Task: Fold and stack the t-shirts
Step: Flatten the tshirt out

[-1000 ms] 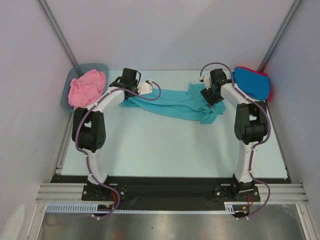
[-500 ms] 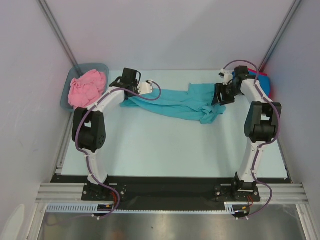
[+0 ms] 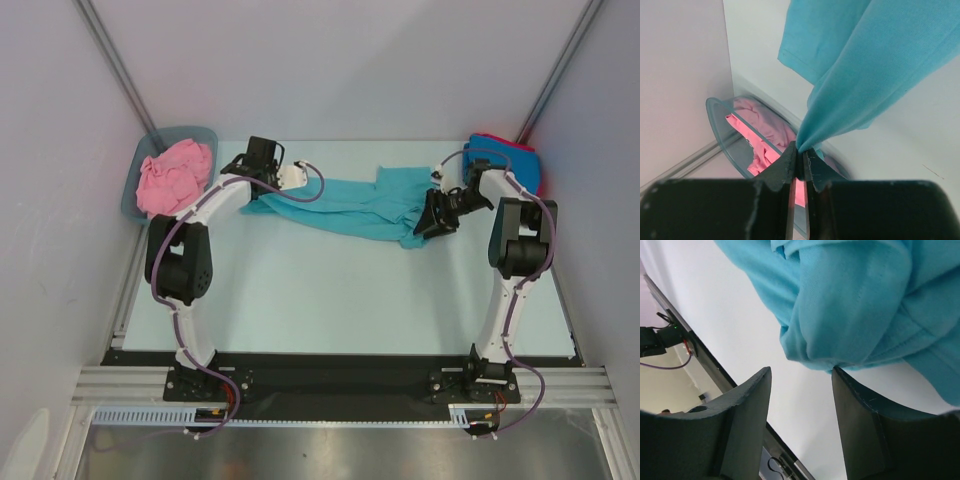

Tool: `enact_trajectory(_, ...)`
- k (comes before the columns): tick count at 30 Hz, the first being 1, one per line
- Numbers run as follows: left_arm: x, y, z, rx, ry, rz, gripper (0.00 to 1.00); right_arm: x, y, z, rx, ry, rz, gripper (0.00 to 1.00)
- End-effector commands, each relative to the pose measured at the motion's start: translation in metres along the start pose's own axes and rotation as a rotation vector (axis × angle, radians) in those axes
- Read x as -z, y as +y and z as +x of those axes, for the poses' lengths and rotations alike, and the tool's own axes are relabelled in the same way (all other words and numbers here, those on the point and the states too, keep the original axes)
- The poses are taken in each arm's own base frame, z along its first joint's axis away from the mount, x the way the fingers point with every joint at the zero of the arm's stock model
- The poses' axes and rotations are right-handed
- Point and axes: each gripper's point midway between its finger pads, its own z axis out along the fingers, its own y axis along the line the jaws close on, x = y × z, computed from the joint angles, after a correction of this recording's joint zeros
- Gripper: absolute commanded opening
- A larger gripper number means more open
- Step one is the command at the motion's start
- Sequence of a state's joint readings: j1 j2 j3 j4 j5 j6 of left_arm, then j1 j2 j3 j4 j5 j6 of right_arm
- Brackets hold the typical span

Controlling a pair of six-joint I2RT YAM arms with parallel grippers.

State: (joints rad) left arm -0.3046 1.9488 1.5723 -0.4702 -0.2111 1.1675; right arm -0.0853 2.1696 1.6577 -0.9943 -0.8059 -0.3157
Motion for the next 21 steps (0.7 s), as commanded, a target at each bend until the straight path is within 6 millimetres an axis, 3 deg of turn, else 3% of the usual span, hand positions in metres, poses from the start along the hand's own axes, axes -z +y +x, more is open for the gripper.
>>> enact_trajectory(1, 0.013, 0.016, -0.005, 0.017, -0.011, -0.057, 0.13, 0.017, 0.002, -0.004, -0.008, -0.046, -0.047, 0.57)
enact_trajectory(7, 0.011, 0.013, -0.006, 0.016, -0.009, -0.053, 0.13, 0.028, -0.005, -0.009, -0.036, -0.086, -0.070, 0.57)
enact_trajectory(21, 0.013, 0.013, -0.010, -0.006, -0.010, -0.058, 0.13, 0.024, -0.023, -0.028, -0.045, -0.089, -0.092, 0.55)
